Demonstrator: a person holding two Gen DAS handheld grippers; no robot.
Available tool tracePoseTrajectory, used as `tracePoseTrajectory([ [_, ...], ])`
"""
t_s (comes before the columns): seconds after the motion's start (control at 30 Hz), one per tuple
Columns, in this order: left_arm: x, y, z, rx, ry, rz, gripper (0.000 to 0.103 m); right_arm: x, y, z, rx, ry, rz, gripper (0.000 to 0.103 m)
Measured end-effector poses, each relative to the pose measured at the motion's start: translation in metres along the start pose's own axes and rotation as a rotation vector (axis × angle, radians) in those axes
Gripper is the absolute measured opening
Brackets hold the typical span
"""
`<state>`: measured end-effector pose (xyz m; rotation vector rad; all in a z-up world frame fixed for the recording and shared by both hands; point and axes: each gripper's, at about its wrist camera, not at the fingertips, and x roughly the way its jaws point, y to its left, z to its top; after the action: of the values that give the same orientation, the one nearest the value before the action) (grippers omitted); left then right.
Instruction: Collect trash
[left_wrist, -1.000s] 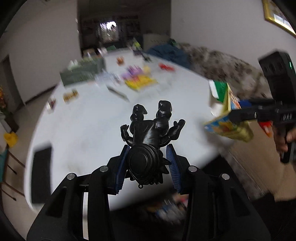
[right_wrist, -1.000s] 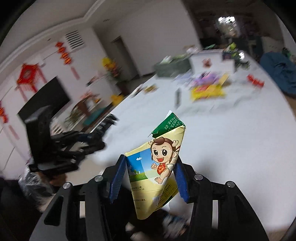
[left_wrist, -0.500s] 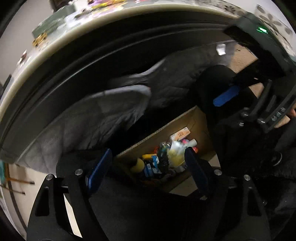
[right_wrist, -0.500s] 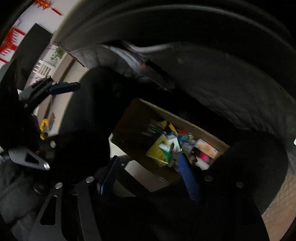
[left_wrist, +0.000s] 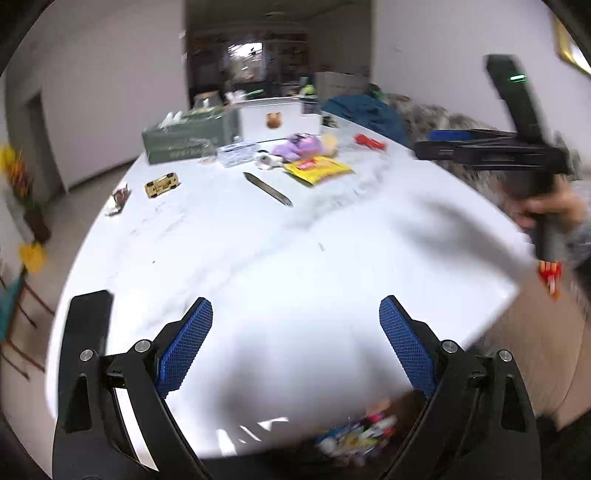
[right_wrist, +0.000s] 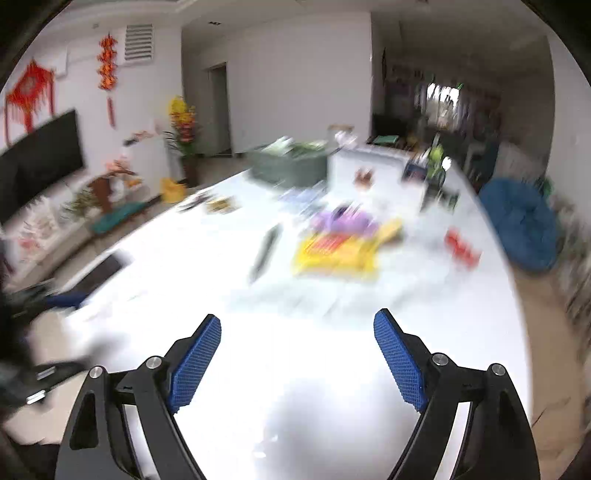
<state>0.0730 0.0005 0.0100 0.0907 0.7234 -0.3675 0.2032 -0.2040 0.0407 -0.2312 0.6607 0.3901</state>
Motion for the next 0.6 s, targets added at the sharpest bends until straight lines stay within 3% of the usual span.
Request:
tracePoseTrajectory([
  [0.13, 0.021, 0.019, 0.019, -0.119, 0.023, -0.059, 0.090, 0.101, -0.016, 0.053, -0.232, 0.096, -0.028, 0.083],
  [0.3, 0.044, 0.029, 0.028, -0.160, 0.055, -0.009, 0.090, 0.197, -0.049, 0.078, -0.351, 0.235, 0.055, 0.081],
  [0.37, 0.056, 0.035, 0.035, -0.181, 0.066, 0.003, 0.090, 0.233, -0.060, 0.080, -0.319, 0.308, 0.104, 0.081],
  [0.43, 0.075, 0.041, 0.048, -0.204, 0.084, 0.014, 0.090, 0.250, -0.068, 0.075, -0.239, 0.353, 0.135, 0.072],
  [0.5, 0.100, 0.043, 0.065, -0.221, 0.102, 0.024, 0.090, 0.246, -0.078, 0.073, -0.146, 0.314, 0.146, 0.063],
  [0.6, 0.136, 0.041, 0.089, -0.227, 0.126, 0.056, 0.090, 0.214, -0.095, 0.064, 0.038, 0.216, 0.204, 0.061],
])
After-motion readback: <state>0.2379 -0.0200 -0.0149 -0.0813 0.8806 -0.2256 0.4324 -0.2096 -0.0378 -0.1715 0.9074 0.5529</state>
